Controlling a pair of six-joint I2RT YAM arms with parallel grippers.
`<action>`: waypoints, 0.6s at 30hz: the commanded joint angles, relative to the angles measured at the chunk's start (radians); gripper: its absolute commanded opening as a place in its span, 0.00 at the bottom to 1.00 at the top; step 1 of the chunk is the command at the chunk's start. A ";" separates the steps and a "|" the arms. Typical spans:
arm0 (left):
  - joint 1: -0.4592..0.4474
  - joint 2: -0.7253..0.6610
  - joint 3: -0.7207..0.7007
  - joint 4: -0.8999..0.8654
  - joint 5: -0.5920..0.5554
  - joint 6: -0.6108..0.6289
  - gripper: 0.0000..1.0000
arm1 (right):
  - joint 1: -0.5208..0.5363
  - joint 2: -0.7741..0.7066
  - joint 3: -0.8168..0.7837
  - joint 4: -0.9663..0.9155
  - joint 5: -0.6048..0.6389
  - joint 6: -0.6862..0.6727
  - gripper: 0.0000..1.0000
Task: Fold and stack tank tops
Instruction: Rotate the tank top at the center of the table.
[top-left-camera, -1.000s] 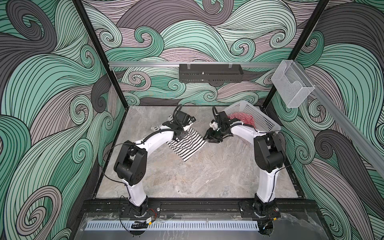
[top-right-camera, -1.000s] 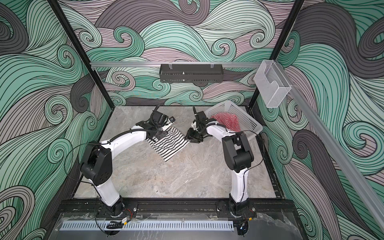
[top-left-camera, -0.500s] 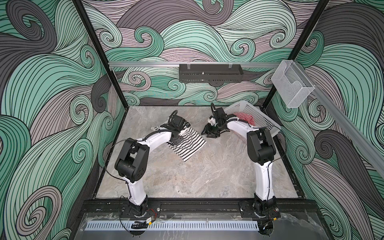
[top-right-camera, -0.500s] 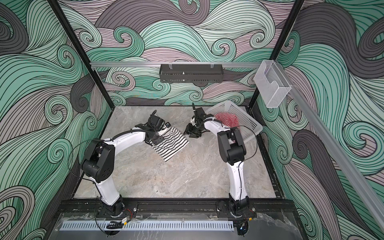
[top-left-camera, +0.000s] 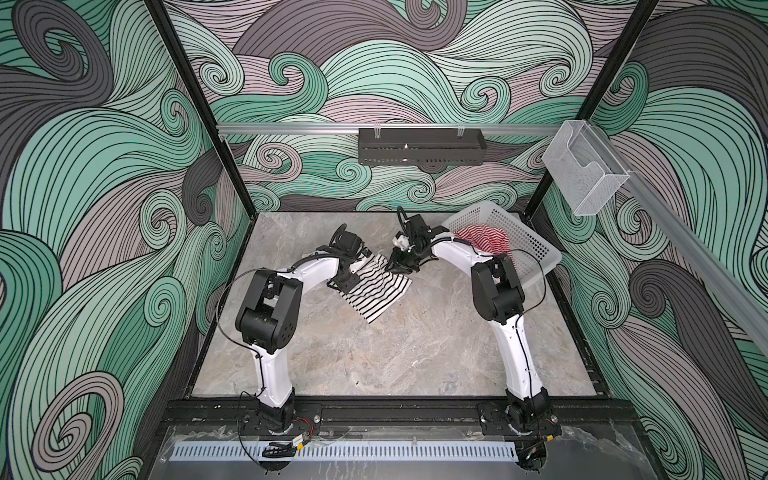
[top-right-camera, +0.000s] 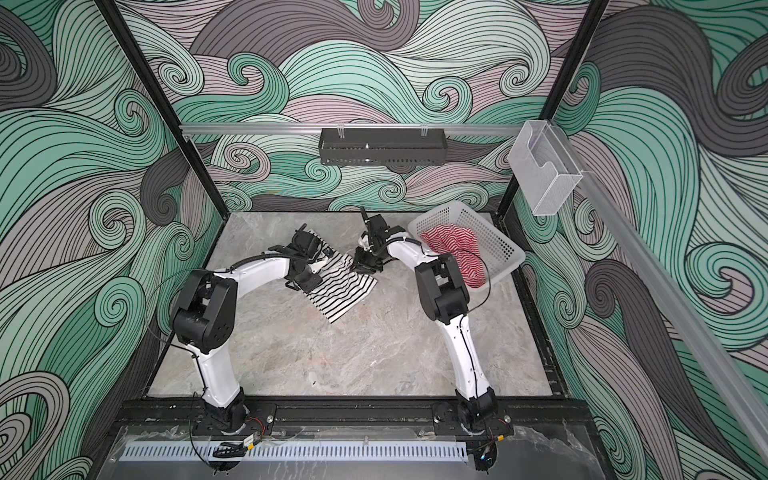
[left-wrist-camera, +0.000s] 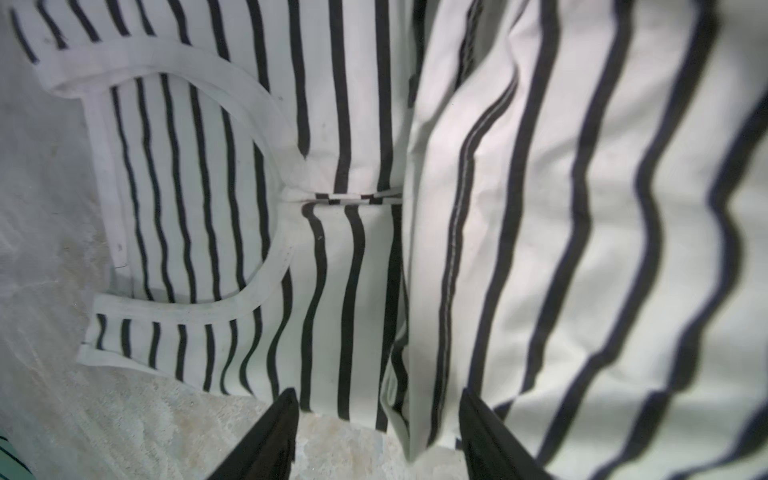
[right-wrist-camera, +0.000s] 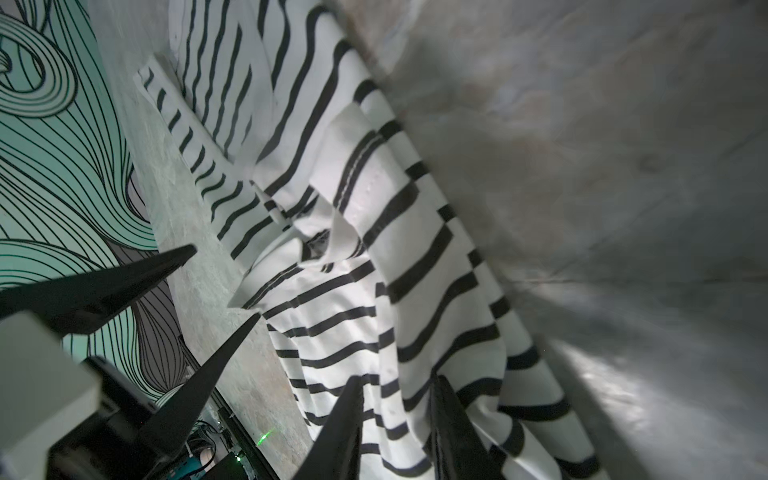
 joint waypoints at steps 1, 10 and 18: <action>0.013 0.031 0.036 -0.033 -0.035 0.000 0.64 | 0.015 -0.009 -0.074 -0.043 0.067 -0.014 0.34; 0.029 0.011 -0.018 -0.047 0.049 0.079 0.62 | 0.041 -0.212 -0.491 0.056 0.147 0.019 0.29; 0.031 -0.081 -0.052 -0.122 0.254 0.125 0.59 | 0.149 -0.457 -0.780 0.110 0.148 0.103 0.41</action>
